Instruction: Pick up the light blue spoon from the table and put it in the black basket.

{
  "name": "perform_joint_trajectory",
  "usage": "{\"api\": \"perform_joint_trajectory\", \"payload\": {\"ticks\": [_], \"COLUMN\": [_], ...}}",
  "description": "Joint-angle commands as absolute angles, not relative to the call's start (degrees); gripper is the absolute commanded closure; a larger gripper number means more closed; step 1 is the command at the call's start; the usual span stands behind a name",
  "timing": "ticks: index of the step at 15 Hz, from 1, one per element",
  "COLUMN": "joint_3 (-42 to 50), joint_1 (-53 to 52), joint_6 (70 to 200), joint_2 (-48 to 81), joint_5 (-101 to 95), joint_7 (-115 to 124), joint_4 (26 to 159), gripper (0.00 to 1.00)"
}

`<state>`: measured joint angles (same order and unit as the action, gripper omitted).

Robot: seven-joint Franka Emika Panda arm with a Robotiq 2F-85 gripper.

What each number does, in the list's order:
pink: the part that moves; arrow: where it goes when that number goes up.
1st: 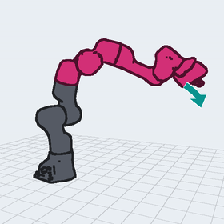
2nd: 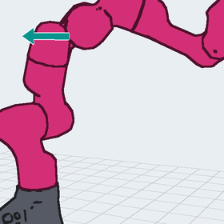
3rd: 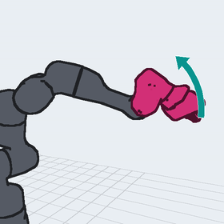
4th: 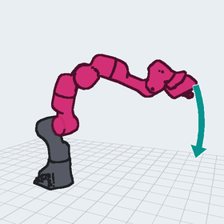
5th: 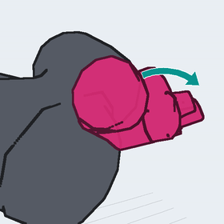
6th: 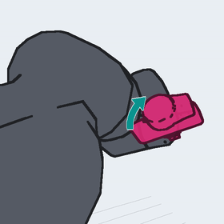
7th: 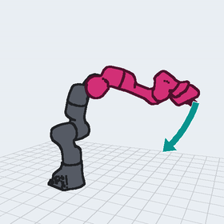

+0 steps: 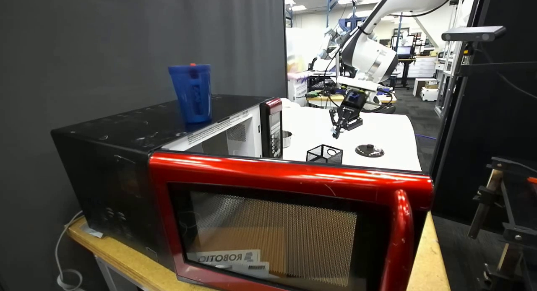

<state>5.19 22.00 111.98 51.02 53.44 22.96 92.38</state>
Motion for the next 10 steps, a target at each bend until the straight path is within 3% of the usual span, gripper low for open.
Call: {"api": "perform_joint_trajectory", "payload": {"ticks": [1, 7, 8, 10], "joint_3": [5.7, 5.5, 5.5, 5.6], "joint_1": [22.8, 22.7, 22.5, 22.3], "joint_6": [105.0, 104.6, 104.9, 105.6], "joint_2": [58.1, 67.2, 68.1, 69.0], "joint_5": [54.7, 55.5, 55.5, 55.4], "joint_7": [24.3, 27.7, 28.4, 29.6], "joint_4": [83.7, 73.7, 72.5, 70.9], "gripper": [0.99, 0.99, 0.71, 0.66]}}
